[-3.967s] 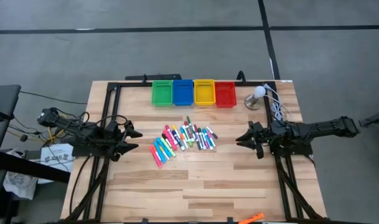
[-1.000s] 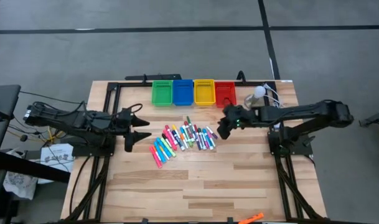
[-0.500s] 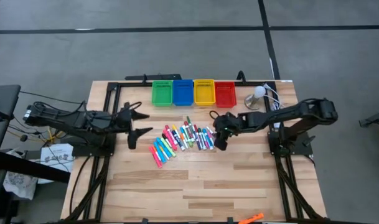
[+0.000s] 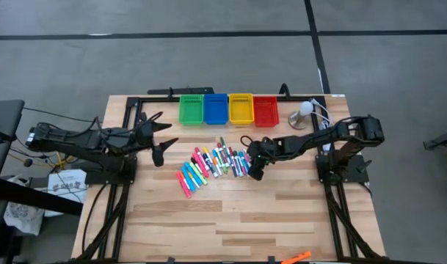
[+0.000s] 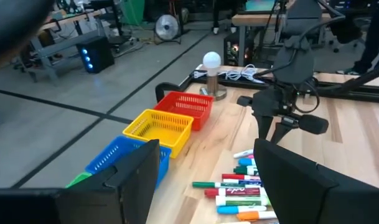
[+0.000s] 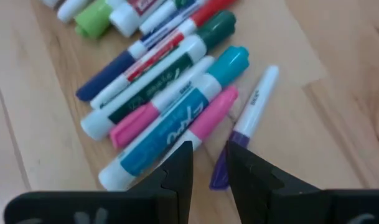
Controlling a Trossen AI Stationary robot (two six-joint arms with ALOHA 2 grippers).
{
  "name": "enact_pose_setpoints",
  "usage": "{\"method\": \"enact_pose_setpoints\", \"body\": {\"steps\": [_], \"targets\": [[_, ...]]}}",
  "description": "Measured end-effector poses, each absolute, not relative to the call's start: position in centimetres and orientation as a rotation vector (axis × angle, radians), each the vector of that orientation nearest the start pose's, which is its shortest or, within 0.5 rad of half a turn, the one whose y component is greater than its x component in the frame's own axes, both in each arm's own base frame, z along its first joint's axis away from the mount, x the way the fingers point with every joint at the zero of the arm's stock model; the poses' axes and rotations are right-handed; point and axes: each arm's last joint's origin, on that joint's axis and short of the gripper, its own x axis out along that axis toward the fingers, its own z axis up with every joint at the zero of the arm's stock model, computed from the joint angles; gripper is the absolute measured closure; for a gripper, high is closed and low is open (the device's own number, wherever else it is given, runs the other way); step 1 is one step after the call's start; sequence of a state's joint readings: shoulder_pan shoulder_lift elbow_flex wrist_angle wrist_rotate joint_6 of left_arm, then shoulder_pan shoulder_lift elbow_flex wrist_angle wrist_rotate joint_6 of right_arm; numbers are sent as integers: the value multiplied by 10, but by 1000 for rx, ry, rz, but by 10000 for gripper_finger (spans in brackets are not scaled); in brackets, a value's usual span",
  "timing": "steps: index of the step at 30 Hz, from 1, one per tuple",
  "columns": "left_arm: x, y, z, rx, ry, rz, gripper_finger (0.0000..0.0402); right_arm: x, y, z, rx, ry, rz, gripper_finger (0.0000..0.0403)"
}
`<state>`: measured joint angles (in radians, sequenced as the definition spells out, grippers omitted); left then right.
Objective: Pick & Place Markers
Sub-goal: Put the purple mini marker into the red basket
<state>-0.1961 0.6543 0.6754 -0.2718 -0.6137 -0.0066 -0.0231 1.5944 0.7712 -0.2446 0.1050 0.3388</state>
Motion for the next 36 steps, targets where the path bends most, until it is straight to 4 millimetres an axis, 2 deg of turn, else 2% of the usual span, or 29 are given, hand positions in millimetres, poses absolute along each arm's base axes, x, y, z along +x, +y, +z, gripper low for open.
{"method": "enact_pose_setpoints", "body": {"steps": [26, 36], "targets": [[142, -11, 307, 95, 229, 426, 142, 281, -28, 144, 268, 1030, -374, 316], [142, -11, 307, 95, 228, 426, 142, 282, -26, 144, 244, 1033, -353, 316]]}}
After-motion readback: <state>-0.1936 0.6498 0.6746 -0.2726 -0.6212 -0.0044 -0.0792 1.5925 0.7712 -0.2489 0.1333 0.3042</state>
